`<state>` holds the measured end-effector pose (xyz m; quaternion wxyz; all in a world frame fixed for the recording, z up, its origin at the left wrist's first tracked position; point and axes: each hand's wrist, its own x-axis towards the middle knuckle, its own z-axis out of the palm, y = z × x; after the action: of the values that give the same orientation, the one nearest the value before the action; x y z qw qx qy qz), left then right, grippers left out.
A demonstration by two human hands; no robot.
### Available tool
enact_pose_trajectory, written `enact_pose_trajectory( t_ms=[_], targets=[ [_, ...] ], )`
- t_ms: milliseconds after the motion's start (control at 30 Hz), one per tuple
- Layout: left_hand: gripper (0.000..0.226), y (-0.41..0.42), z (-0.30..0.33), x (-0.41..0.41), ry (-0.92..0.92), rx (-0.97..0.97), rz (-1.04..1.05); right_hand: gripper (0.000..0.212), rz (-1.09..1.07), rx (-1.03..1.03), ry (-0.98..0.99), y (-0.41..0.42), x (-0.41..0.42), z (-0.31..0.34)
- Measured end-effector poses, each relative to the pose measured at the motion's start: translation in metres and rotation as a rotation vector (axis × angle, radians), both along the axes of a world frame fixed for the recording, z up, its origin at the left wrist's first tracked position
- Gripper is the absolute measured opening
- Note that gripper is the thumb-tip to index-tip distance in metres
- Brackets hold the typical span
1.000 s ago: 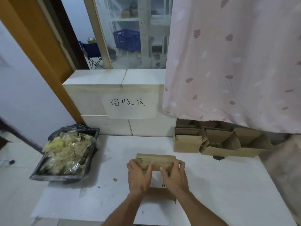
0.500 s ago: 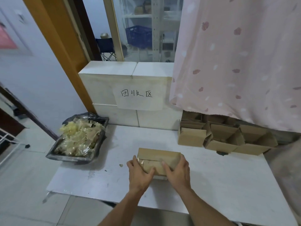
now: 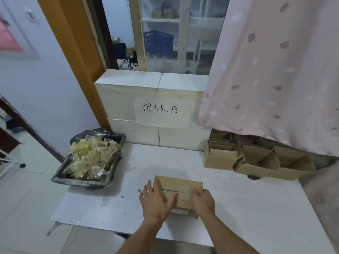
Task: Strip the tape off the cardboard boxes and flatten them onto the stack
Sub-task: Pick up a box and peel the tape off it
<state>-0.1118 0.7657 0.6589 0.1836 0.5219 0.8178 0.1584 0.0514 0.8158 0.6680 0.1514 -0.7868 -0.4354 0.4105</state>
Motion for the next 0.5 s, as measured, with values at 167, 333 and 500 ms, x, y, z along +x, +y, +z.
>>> enact_pose_trajectory(
  t_ms=[167, 333, 500],
  targets=[
    [0.125, 0.007, 0.003, 0.014, 0.272, -0.075, -0.382, 0.044, 0.021, -0.027, 0.063, 0.000, -0.005, -0.001],
    [0.128, 0.020, 0.002, 0.024, 0.367, -0.142, -0.630, 0.041, -0.018, -0.051, 0.201, -0.001, -0.004, -0.003],
    [0.131, 0.030, 0.006, 0.020, 0.461, -0.137, -0.714, 0.046, -0.026, -0.024, 0.268, -0.003, -0.002, -0.011]
  ],
)
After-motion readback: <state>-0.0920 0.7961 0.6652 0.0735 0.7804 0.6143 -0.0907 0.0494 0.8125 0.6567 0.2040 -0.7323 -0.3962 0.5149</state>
